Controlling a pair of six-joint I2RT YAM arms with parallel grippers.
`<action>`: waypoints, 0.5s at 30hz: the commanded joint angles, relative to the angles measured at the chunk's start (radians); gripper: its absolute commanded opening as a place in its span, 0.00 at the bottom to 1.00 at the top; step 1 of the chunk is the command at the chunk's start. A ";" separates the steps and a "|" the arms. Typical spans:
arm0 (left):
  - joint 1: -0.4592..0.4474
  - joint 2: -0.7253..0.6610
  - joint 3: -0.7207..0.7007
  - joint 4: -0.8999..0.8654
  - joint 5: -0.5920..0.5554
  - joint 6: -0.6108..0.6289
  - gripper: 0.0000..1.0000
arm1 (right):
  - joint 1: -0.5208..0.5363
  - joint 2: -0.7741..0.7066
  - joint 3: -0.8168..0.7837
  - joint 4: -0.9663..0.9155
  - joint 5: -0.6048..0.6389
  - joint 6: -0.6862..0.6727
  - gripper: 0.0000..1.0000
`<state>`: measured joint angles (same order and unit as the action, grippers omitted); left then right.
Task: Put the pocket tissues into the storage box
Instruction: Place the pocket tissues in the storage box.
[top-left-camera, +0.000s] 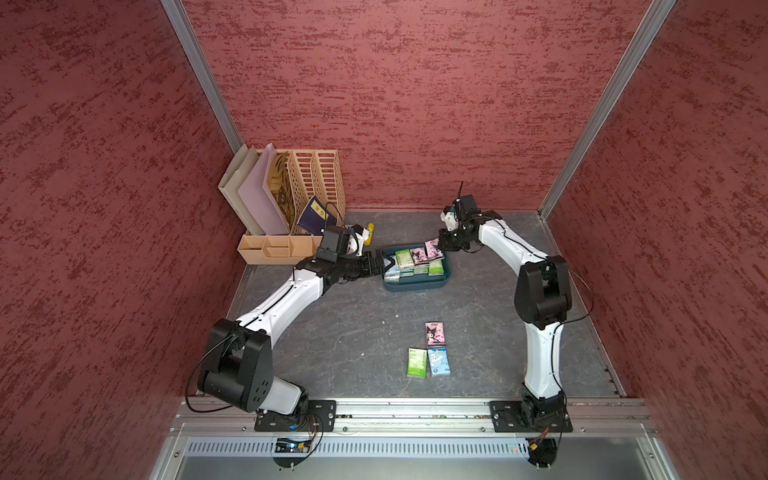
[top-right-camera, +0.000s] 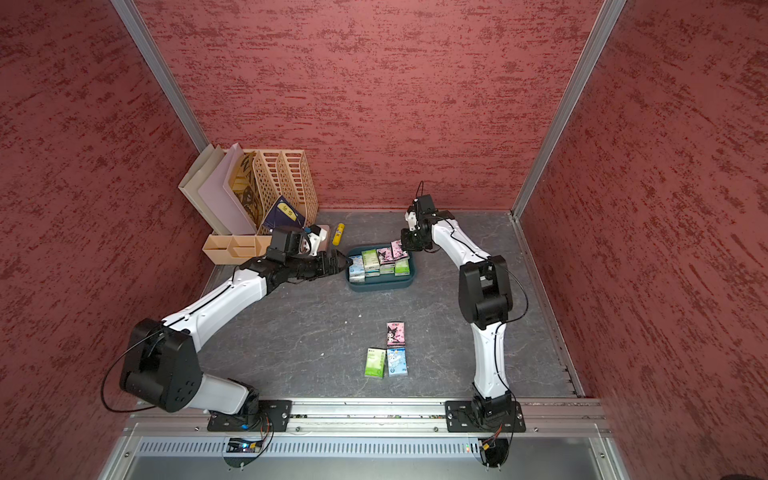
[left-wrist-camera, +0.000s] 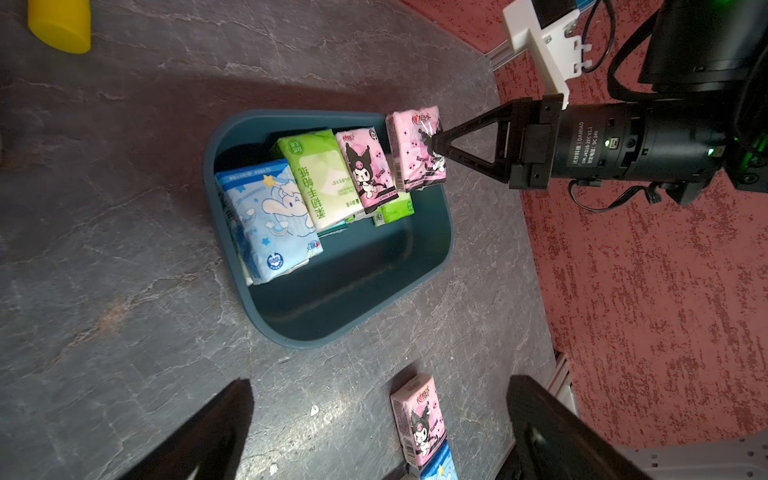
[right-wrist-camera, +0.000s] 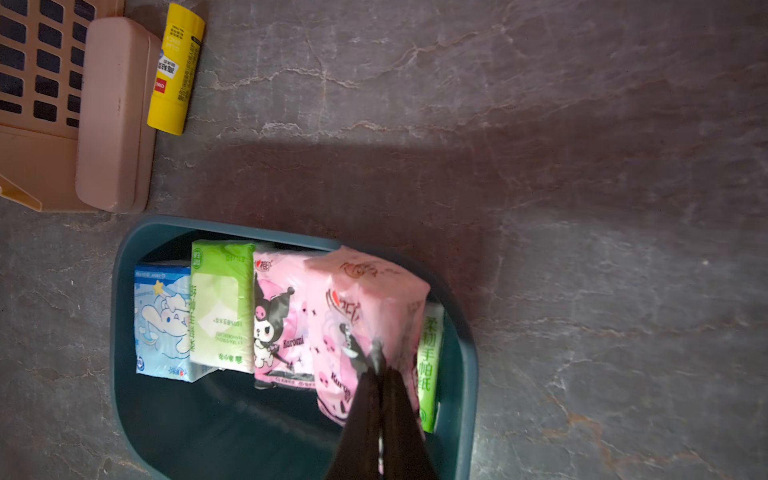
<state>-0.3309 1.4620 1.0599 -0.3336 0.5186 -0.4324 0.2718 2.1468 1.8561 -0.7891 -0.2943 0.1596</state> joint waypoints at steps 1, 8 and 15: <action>-0.004 -0.025 -0.004 -0.012 -0.002 0.024 1.00 | -0.006 0.026 0.020 -0.003 -0.011 -0.011 0.00; -0.004 -0.061 -0.034 -0.031 -0.033 0.030 1.00 | -0.006 0.027 0.002 0.015 -0.031 0.003 0.00; -0.003 -0.060 -0.035 -0.035 -0.041 0.022 1.00 | -0.007 0.009 -0.026 0.016 -0.033 -0.003 0.00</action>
<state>-0.3313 1.4200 1.0321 -0.3603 0.4900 -0.4252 0.2710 2.1578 1.8500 -0.7841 -0.3122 0.1593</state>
